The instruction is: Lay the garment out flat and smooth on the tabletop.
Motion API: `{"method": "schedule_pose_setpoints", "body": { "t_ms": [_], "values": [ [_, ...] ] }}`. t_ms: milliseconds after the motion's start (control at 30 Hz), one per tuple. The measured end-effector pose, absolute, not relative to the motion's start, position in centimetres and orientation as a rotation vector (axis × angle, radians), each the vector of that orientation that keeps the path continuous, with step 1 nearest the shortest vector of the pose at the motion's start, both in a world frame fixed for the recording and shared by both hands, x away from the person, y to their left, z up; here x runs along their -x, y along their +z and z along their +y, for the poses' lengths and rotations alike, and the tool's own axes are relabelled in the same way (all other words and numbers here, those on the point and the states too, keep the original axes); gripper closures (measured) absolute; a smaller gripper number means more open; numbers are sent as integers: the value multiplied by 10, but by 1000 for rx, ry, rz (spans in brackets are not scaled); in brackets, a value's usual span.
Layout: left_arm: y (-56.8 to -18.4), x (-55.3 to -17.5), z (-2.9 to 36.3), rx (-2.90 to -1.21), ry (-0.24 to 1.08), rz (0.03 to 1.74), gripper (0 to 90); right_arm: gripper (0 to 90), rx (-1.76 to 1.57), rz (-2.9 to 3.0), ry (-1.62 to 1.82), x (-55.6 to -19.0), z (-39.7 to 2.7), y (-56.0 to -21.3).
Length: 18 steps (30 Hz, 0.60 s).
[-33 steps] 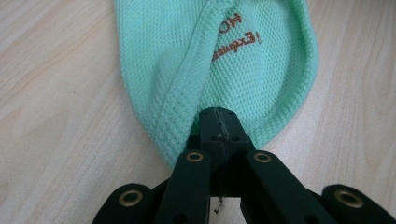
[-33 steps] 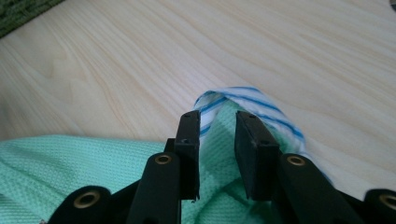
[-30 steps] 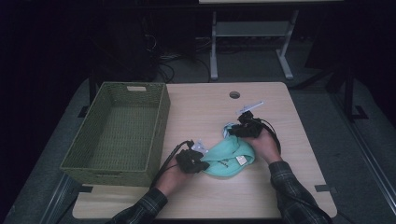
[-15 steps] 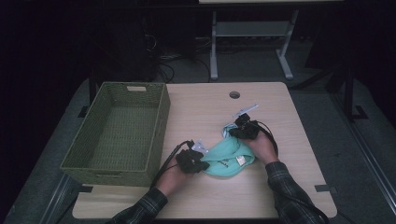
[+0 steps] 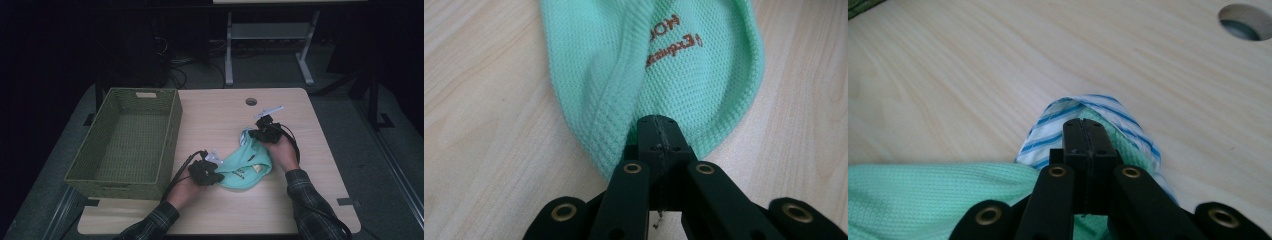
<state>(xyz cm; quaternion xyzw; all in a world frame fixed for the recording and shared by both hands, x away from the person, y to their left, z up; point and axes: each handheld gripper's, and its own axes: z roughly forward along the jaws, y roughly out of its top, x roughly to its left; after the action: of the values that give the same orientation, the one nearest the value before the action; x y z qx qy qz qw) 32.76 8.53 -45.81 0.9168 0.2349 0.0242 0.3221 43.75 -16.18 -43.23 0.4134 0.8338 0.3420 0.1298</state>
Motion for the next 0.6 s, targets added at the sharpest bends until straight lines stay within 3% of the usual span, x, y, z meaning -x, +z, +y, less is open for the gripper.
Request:
{"method": "schedule_pose_setpoints", "body": {
  "t_ms": [600],
  "values": [
    [-458,-328,86,-2413,61,604,898,894,-1255,2341,1068,-477,-156,-434]
  ]
}}
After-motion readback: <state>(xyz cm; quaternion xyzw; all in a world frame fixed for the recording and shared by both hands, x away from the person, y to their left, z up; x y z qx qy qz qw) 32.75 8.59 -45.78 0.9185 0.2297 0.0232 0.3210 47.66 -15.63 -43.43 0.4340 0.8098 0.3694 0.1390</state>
